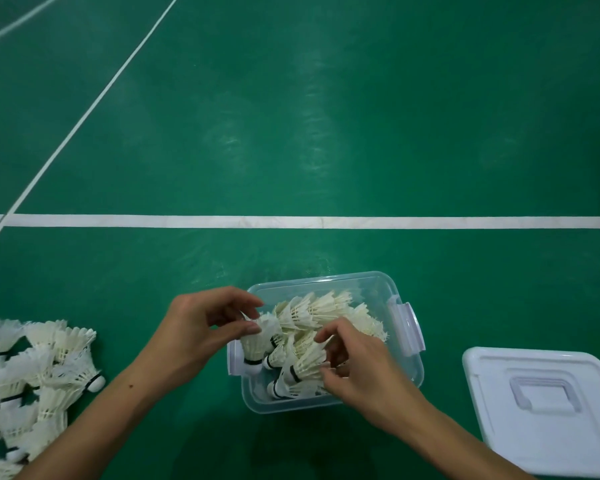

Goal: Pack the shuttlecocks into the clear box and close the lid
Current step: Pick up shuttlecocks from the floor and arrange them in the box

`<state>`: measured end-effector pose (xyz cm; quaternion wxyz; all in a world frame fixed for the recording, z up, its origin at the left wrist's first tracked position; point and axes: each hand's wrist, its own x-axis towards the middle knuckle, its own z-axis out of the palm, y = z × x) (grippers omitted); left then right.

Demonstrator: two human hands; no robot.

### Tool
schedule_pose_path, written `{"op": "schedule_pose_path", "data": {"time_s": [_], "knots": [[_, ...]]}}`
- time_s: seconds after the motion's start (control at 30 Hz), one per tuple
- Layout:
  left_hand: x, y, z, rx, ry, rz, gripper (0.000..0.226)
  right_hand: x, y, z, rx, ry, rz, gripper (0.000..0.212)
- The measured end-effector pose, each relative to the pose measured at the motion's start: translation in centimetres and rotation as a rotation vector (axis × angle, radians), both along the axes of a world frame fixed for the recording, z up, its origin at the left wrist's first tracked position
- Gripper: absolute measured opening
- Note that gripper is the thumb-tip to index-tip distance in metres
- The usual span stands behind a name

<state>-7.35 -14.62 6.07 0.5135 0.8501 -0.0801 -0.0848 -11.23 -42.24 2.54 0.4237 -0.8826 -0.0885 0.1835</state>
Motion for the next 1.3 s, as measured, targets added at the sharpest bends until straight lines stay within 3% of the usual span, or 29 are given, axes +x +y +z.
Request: {"op": "schedule_pose_path", "data": {"time_s": [0.2,0.4,0.53,0.7,0.87,1.07,1.3], "knots": [[-0.3,0.0,-0.1,0.021,-0.066,0.010,0.029,0.5,2.0,-1.5,-0.129,0.091,0.113,0.043],[-0.5,-0.8,-1.2,0.030,-0.108,-0.039,0.037,2.2,2.9,-2.2,-0.067,0.296,0.093,0.049],[-0.2,-1.2,-1.2,0.045,-0.075,-0.085,0.043,2.3,2.0,-1.6,0.009,0.333,0.065,0.052],[1.2,-3.1,-0.3,0.035,-0.051,-0.224,0.049,2.9,-0.3,1.3,0.238,0.101,-0.100,0.044],[2.6,-5.6,0.0,-0.037,-0.041,-0.312,0.055,2.9,0.1,3.0,0.307,-0.131,-0.039,0.044],[2.3,-6.2,-1.3,-0.158,-0.049,-0.241,0.049,2.4,-0.6,2.2,0.253,-0.122,-0.047,0.053],[-0.4,-4.0,-4.3,-0.066,-0.051,-0.145,0.047,0.9,-4.6,1.0,0.147,-0.107,-0.192,0.050]]}}
